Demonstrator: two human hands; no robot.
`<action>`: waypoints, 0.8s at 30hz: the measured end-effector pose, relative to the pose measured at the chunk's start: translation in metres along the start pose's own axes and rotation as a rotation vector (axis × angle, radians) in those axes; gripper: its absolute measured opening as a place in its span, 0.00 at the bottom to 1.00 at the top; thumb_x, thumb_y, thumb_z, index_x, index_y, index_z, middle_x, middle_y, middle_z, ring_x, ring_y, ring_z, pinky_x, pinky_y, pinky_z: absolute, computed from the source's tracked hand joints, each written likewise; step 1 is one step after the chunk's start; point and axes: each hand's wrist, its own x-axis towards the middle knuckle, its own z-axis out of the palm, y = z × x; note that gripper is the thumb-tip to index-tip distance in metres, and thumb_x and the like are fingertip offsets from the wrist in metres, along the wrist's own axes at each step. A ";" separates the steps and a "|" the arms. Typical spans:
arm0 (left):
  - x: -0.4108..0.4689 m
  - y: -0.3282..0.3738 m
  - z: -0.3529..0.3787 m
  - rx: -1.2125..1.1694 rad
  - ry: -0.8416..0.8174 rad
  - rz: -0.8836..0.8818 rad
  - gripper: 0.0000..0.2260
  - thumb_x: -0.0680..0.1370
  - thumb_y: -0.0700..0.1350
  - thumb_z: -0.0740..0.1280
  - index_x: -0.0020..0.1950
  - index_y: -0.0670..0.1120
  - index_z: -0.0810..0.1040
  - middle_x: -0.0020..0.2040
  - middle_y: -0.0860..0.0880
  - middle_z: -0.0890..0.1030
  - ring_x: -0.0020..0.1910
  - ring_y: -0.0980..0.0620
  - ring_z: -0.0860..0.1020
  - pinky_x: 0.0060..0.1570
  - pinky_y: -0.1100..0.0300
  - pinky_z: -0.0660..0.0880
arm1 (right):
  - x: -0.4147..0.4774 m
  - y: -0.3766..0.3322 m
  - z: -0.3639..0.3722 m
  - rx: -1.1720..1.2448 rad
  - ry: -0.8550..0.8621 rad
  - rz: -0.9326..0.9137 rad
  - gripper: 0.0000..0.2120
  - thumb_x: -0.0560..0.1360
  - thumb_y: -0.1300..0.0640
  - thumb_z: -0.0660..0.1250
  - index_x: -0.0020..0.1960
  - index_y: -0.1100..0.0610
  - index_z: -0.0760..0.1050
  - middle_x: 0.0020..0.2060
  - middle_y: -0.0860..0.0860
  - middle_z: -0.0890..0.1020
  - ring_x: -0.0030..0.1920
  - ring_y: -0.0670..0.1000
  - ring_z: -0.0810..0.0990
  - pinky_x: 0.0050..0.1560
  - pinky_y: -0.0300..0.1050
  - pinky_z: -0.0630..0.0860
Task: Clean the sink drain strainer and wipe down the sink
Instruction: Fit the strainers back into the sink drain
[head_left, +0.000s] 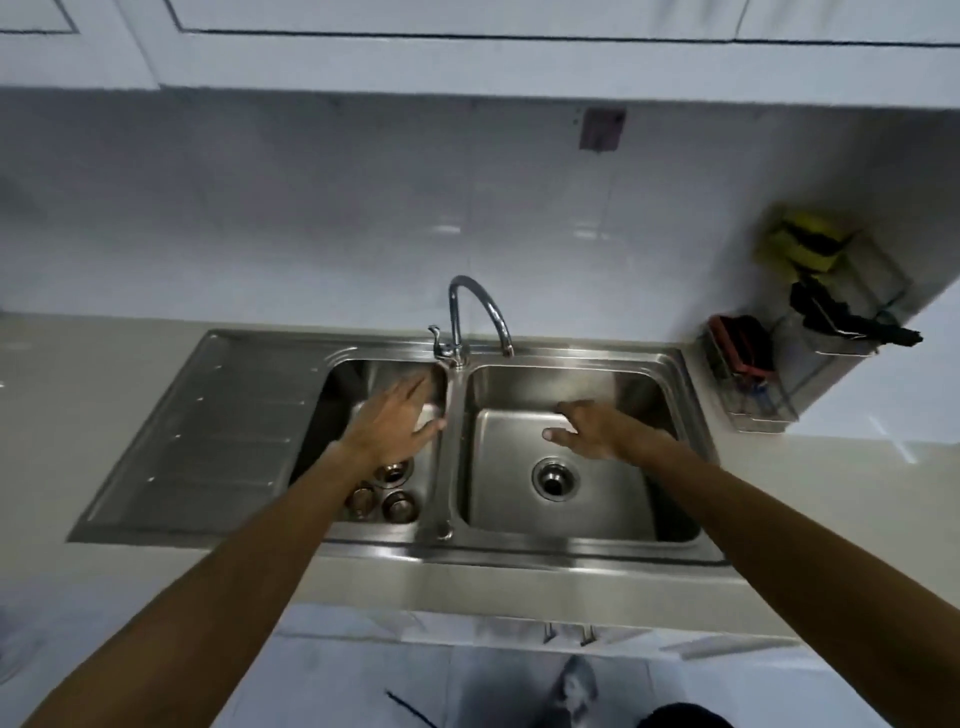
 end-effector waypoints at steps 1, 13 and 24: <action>-0.014 -0.015 0.001 -0.009 0.003 -0.028 0.27 0.81 0.56 0.63 0.74 0.41 0.68 0.76 0.41 0.67 0.74 0.41 0.66 0.73 0.49 0.63 | 0.005 -0.015 0.006 0.003 -0.009 -0.014 0.31 0.81 0.37 0.57 0.74 0.57 0.66 0.72 0.57 0.72 0.72 0.57 0.70 0.71 0.50 0.66; -0.116 -0.093 0.082 -0.177 -0.100 -0.322 0.26 0.81 0.56 0.63 0.74 0.43 0.68 0.73 0.41 0.69 0.71 0.41 0.68 0.69 0.47 0.67 | 0.071 -0.132 0.076 -0.018 -0.024 -0.133 0.22 0.79 0.48 0.63 0.70 0.56 0.69 0.62 0.59 0.78 0.63 0.61 0.76 0.60 0.51 0.75; -0.112 -0.154 0.215 -0.171 -0.097 -0.431 0.36 0.80 0.67 0.48 0.79 0.44 0.60 0.80 0.42 0.60 0.79 0.41 0.55 0.77 0.45 0.51 | 0.192 -0.208 0.211 0.000 -0.098 -0.179 0.24 0.74 0.56 0.70 0.69 0.55 0.70 0.65 0.58 0.74 0.63 0.62 0.76 0.60 0.56 0.77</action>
